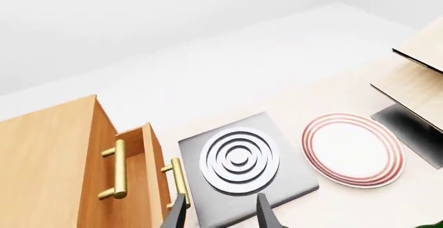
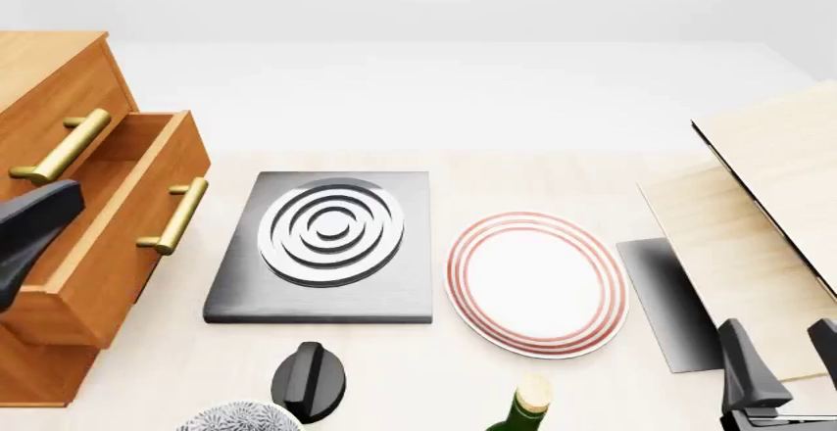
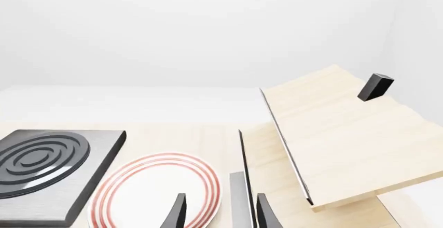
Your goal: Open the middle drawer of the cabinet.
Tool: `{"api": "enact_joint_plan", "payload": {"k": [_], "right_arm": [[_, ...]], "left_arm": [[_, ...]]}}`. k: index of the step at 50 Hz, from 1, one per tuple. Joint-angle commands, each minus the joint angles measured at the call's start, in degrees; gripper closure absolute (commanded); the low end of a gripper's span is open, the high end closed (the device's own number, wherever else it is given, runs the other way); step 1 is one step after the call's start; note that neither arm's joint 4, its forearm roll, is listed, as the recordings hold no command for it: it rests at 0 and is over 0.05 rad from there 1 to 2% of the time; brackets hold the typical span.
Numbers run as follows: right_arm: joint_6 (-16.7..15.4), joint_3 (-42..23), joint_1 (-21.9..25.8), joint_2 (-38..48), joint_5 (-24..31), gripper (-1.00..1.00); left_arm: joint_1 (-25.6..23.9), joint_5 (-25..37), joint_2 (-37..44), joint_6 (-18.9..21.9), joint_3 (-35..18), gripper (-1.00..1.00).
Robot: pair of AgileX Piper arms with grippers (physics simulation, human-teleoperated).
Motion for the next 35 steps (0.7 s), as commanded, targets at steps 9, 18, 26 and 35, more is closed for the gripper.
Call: {"api": "enact_joint_plan", "payload": {"k": [9, 18, 26, 35], "right_arm": [[0.0, 0.0, 0.0, 0.0, 0.0, -1.00], [0.0, 0.0, 0.0, 0.0, 0.0, -1.00], [0.0, 0.0, 0.0, 0.0, 0.0, -1.00], [0.0, 0.0, 0.0, 0.0, 0.0, -1.00]], "left_arm": [[1.1, -4.3, 2.3, -2.9, 5.4, -1.00], [3.4, -6.3, 3.4, -3.5, 7.8, -1.00], [5.9, -7.0, 3.9, -3.9, 8.6, -1.00], [8.1, -7.4, 4.0, -3.7, 9.1, -1.00]]}}
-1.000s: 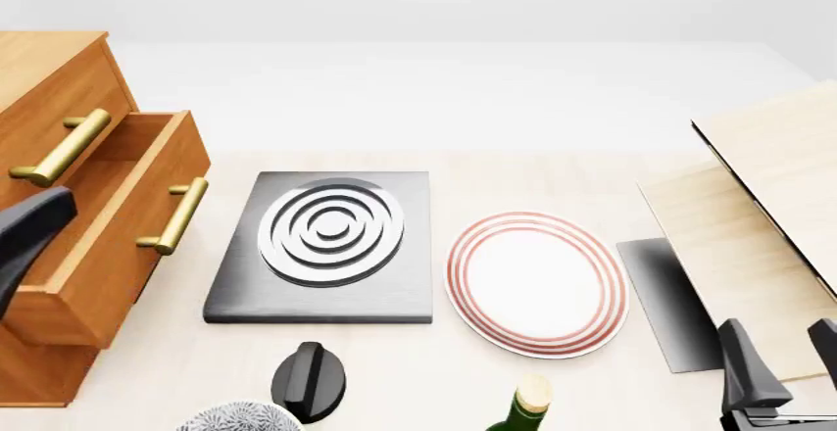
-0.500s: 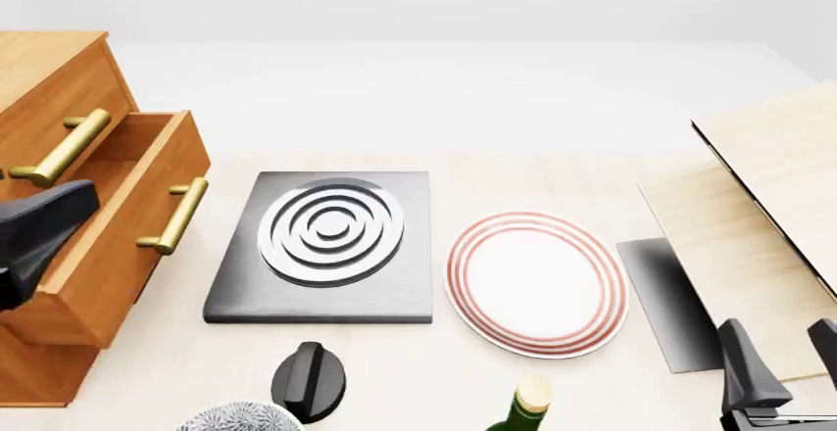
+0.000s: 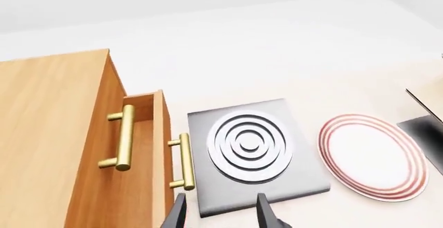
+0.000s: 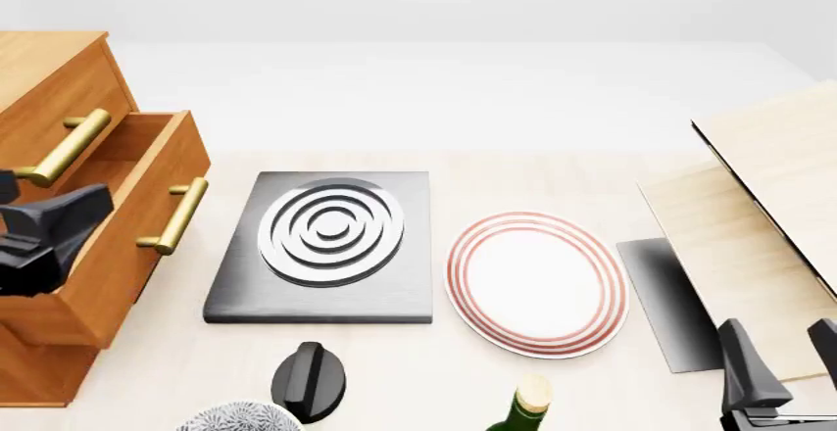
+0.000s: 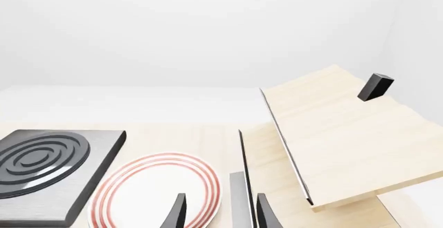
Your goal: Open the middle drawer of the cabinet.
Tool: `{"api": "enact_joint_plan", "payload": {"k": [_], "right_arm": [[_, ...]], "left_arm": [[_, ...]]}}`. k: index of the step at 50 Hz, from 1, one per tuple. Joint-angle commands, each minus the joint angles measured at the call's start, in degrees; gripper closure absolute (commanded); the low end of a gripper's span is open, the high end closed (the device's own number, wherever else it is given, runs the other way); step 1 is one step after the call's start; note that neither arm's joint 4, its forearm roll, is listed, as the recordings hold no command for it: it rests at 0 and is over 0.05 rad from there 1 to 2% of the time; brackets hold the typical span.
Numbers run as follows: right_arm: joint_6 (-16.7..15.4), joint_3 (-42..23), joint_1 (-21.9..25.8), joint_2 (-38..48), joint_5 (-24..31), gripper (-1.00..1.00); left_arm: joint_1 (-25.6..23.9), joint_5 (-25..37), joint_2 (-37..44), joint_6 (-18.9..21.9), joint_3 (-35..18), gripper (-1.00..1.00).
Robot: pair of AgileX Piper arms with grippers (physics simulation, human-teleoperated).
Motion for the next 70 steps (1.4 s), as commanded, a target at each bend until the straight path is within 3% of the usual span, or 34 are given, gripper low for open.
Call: {"api": "enact_joint_plan", "payload": {"k": [1, 22, 70], "right_arm": [[0.0, 0.0, 0.0, 0.0, 0.0, -1.00], [0.0, 0.0, 0.0, 0.0, 0.0, -1.00], [0.0, 0.0, 0.0, 0.0, 0.0, -1.00]], "left_arm": [[1.3, -4.6, 0.1, 2.9, 4.5, -1.00], [7.1, -5.6, -0.8, 6.4, 6.1, -1.00], [12.1, -14.4, 7.2, 5.2, 9.7, -1.00]]}}
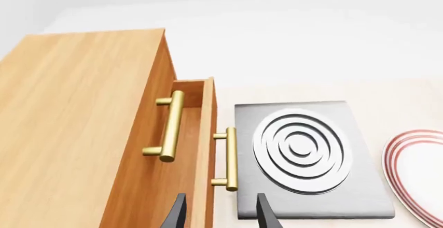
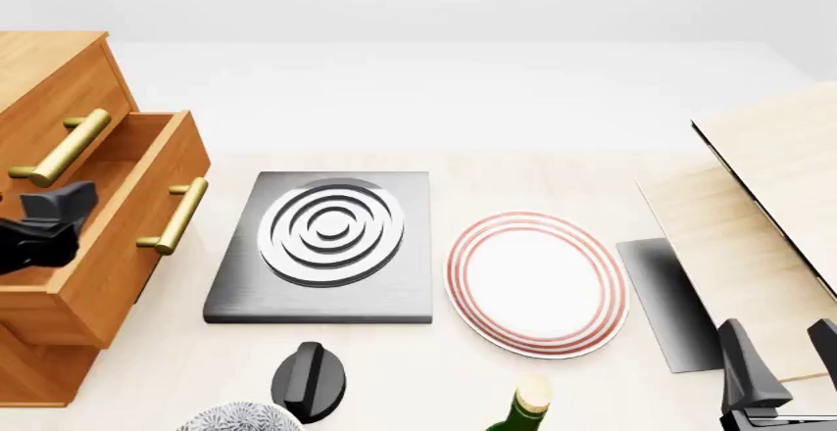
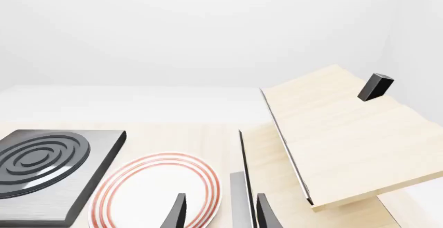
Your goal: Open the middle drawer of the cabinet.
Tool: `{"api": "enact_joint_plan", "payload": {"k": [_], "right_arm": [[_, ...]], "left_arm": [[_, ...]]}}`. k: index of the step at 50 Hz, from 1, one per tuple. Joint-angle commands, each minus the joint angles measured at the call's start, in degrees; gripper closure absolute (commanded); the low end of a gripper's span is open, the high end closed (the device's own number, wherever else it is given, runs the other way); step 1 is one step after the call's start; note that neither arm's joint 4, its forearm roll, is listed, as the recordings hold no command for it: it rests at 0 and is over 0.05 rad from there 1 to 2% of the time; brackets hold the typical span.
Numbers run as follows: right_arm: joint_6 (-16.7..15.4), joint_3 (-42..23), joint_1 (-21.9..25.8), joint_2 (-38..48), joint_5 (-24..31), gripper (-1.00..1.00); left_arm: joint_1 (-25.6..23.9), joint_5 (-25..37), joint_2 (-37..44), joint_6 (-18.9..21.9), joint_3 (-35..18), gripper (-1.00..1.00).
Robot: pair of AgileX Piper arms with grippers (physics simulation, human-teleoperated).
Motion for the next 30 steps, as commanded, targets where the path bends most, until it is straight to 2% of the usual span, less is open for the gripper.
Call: {"api": "enact_joint_plan", "payload": {"k": [1, 9, 13, 30], "right_arm": [[0.0, 0.0, 0.0, 0.0, 0.0, -1.00], [0.0, 0.0, 0.0, 0.0, 0.0, -1.00], [0.0, 0.0, 0.0, 0.0, 0.0, -1.00], [0.0, 0.0, 0.0, 0.0, 0.0, -1.00]], "left_arm": [[-0.3, -6.3, 2.0, 2.8, 4.7, -1.00], [0.6, -8.8, 4.4, 2.0, 6.4, -1.00], [2.4, -9.2, 4.0, 3.0, 6.5, -1.00], [2.1, -12.1, 7.1, 2.1, 8.1, -1.00]]}}
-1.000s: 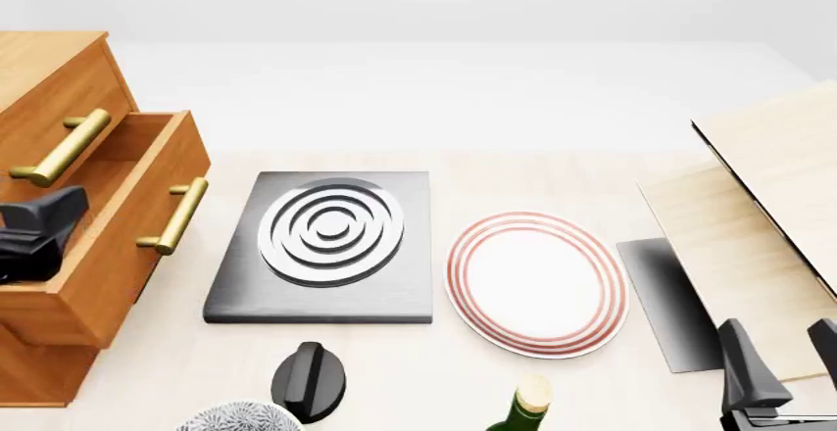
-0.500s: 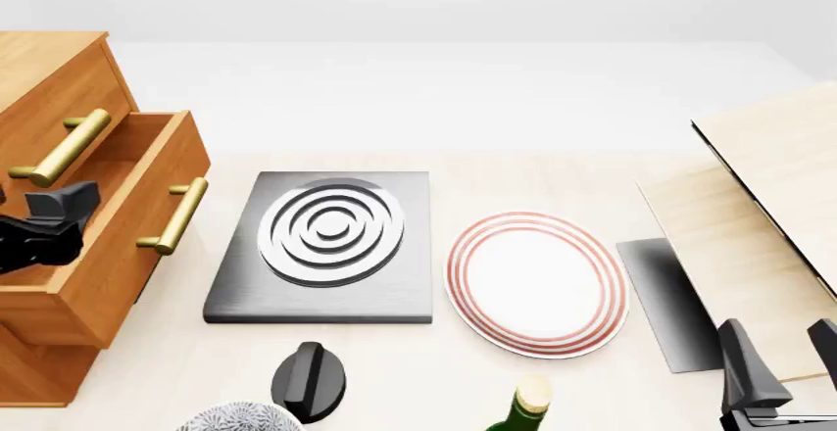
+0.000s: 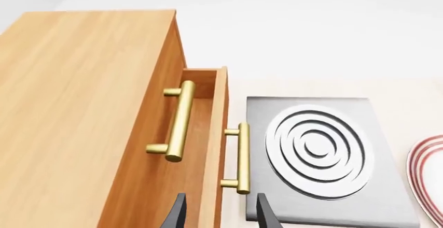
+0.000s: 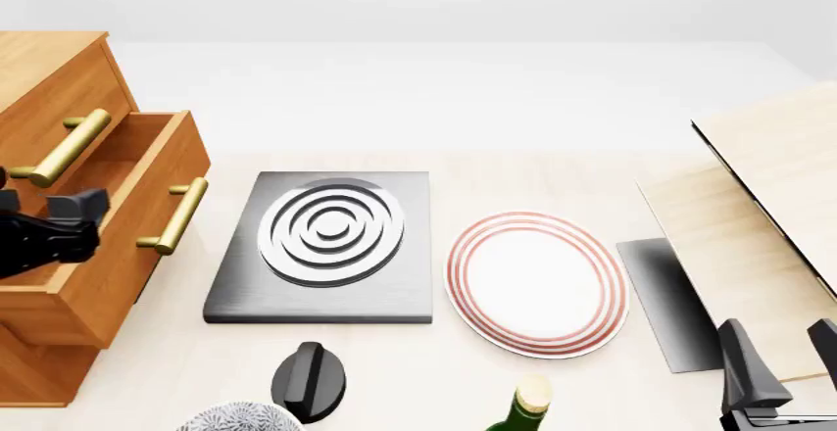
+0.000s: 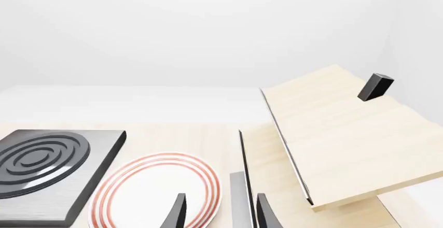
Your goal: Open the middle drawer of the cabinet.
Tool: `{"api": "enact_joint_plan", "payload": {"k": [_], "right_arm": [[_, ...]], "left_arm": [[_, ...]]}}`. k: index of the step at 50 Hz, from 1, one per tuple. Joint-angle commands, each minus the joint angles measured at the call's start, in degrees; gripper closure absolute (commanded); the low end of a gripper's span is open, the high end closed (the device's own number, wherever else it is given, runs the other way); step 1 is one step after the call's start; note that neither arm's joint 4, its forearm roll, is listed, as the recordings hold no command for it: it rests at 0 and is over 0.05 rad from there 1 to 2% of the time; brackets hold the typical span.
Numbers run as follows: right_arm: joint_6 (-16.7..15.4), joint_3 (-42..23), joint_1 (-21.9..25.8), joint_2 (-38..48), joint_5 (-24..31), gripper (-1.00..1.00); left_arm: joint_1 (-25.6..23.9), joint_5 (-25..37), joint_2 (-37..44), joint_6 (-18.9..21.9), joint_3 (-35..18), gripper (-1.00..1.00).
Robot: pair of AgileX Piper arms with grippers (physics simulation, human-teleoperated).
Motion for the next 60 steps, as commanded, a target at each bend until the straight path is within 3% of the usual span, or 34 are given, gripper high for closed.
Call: {"api": "enact_joint_plan", "payload": {"k": [1, 60], "right_arm": [[0.0, 0.0, 0.0, 0.0, 0.0, -1.00], [0.0, 0.0, 0.0, 0.0, 0.0, -1.00]], "left_arm": [[-1.1, -6.0, 1.9, 2.6, 4.8, -1.00], [-0.3, -12.8, 9.9, 2.1, 8.4, -1.00]]}}
